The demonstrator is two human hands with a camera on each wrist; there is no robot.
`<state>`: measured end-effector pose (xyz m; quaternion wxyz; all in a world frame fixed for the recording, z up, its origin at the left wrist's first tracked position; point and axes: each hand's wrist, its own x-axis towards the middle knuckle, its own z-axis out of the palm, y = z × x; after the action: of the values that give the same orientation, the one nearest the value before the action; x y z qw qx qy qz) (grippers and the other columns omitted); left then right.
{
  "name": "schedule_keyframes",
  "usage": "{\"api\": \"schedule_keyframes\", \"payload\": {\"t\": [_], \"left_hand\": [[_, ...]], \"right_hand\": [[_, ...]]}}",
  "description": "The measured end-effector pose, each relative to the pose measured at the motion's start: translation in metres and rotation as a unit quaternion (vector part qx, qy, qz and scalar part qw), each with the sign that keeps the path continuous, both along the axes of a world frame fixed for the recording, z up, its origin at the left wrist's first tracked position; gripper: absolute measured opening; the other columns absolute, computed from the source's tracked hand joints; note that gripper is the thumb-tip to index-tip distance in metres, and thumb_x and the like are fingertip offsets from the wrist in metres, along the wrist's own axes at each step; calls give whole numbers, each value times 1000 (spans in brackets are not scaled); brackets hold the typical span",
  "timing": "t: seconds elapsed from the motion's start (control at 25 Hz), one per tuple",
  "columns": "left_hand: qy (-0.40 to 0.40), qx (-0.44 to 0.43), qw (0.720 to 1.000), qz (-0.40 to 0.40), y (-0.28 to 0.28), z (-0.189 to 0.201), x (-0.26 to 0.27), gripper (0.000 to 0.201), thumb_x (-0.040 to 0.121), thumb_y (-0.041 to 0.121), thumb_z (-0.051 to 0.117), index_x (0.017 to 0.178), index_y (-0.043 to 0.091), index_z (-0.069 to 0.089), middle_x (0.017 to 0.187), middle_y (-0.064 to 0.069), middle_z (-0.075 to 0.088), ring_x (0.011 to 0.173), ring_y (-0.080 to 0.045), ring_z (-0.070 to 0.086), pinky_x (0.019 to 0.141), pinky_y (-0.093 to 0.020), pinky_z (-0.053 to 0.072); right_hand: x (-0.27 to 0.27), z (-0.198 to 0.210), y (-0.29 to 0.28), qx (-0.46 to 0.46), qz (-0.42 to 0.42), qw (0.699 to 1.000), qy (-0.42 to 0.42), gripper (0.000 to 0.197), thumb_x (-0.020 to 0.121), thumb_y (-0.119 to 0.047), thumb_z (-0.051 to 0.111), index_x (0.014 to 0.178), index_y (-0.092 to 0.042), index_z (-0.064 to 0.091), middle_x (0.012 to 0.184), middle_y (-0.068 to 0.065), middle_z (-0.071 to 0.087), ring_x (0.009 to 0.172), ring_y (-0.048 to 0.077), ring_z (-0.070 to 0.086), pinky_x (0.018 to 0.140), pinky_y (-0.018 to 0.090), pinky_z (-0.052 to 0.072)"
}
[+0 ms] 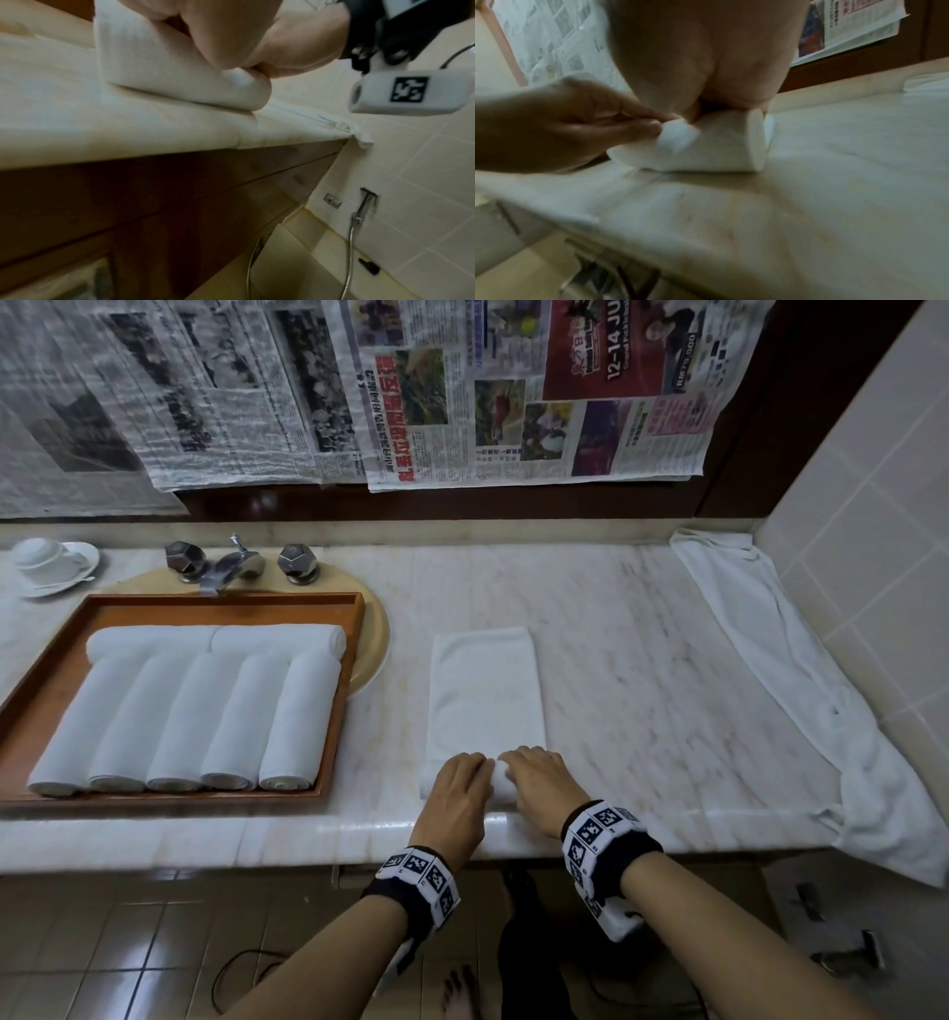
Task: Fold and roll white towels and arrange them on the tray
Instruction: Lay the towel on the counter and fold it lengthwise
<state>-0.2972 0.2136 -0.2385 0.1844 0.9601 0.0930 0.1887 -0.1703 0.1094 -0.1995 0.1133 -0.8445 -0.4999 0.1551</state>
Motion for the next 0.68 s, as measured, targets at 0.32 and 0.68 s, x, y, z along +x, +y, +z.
{"api": "schedule_keyframes", "payload": {"t": [0.32,0.68], "left_hand": [[101,-2,995,5,21,25,30,30,78,-5,59,107,2,64,103,-13,63,95,-31,58,88,-35,46],[84,-19,996,-23,11,11,3,49,72,-3,50,120,0,58,114,-15,61,104,-30,54,96,-38,46]], "right_hand": [[-11,-7,-1,26,-18,997,-71,45,80,-6,40,122,-7,56,114,7,59,106,27,57,104,39,38],[-7,-4,0,16,-19,998,-63,33,96,-15,36,123,-8,54,117,8,57,108,27,52,97,36,39]]}}
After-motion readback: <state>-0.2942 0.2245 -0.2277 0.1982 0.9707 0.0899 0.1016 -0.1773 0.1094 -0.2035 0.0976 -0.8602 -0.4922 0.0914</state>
